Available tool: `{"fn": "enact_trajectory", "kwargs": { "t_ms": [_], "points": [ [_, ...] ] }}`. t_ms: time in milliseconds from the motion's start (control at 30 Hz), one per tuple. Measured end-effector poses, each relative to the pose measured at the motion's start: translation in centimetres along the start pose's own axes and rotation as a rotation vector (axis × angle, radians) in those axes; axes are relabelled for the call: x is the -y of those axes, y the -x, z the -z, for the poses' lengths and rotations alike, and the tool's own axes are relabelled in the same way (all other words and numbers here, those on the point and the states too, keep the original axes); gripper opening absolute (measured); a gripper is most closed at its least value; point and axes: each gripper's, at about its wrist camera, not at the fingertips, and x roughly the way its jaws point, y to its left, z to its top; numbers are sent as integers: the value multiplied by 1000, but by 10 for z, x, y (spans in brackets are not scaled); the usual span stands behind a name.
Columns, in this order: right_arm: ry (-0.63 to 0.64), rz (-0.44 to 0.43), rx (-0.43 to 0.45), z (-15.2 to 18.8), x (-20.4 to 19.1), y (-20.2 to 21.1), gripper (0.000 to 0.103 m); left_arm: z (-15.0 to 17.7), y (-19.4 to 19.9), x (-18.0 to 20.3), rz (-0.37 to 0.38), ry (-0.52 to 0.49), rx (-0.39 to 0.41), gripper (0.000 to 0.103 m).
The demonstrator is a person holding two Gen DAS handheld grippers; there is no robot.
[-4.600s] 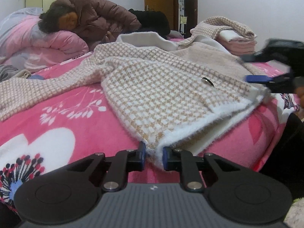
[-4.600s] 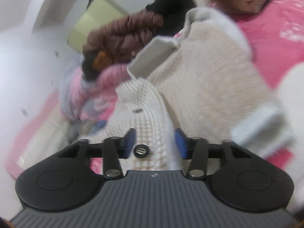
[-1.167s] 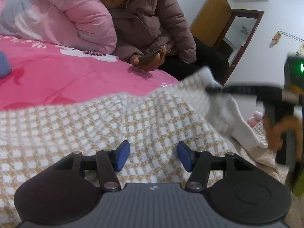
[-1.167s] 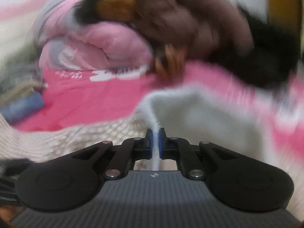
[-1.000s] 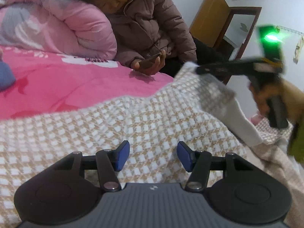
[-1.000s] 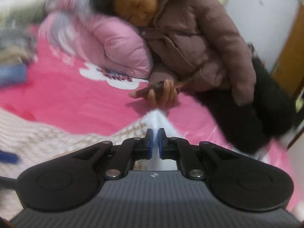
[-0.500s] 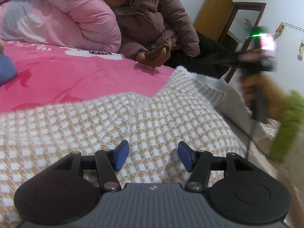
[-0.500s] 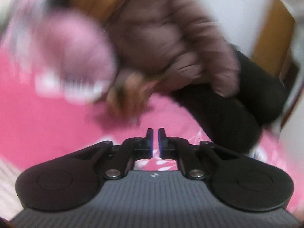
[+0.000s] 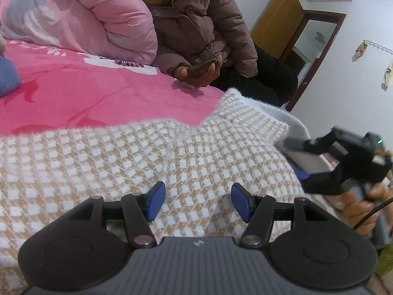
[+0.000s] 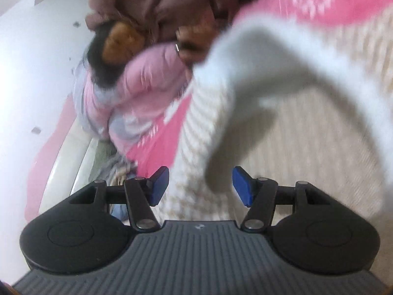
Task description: Fold clothes
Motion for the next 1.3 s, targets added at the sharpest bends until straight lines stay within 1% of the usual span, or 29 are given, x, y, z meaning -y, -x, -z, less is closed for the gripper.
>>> {"fn": "enact_trajectory", "kwargs": {
  "t_ms": [33,167,267,333,433,533,600,667,700,767,833,900,933,1033,1100,1133,1167,1233,1300],
  "points": [
    [-11,-11,-10,2,5,-4,57,0,0,-1,3,3,0,62],
    [-70,-80,13,-5,23,-17,58,0,-1,-1,7,6,1,62],
    [-89,-149,47,-14,27,-29,60,0,0,-3,12,10,2,62],
    [-84,-177,57,-20,28,-37,60,0,0,-4,15,13,2,63],
    [-68,-239,44,-20,28,-48,60,0,-1,-5,21,19,2,63],
    [-55,-306,17,-15,27,-48,58,0,-1,-6,25,25,3,63],
    [-31,-324,15,-11,24,-40,52,0,-1,-6,27,28,3,63],
    [-4,-338,16,-8,21,-30,35,0,-1,-7,29,32,3,63],
    [10,-341,22,-6,20,-25,30,0,-1,-7,30,32,3,63],
    [37,-331,51,-6,15,-15,16,0,-1,-7,30,32,3,63],
    [80,-306,74,-5,5,-9,10,0,-1,-7,30,32,3,63],
    [146,-243,87,-4,-10,-7,10,0,0,-7,30,30,8,63],
    [214,-181,96,-3,-24,-6,9,0,1,-6,30,29,13,63],
    [471,69,125,3,-70,-8,8,0,2,-2,14,5,26,63],
    [699,253,124,18,-105,-17,8,0,3,3,-8,-21,30,66],
    [800,335,120,25,-119,-24,8,1,3,6,-21,-36,29,66],
    [880,399,110,33,-129,-33,8,1,3,9,-34,-52,27,67],
    [1025,523,76,48,-135,-54,8,1,2,13,-51,-74,26,67],
    [1112,629,14,59,-119,-76,8,1,2,14,-53,-79,22,68]
  ]
}}
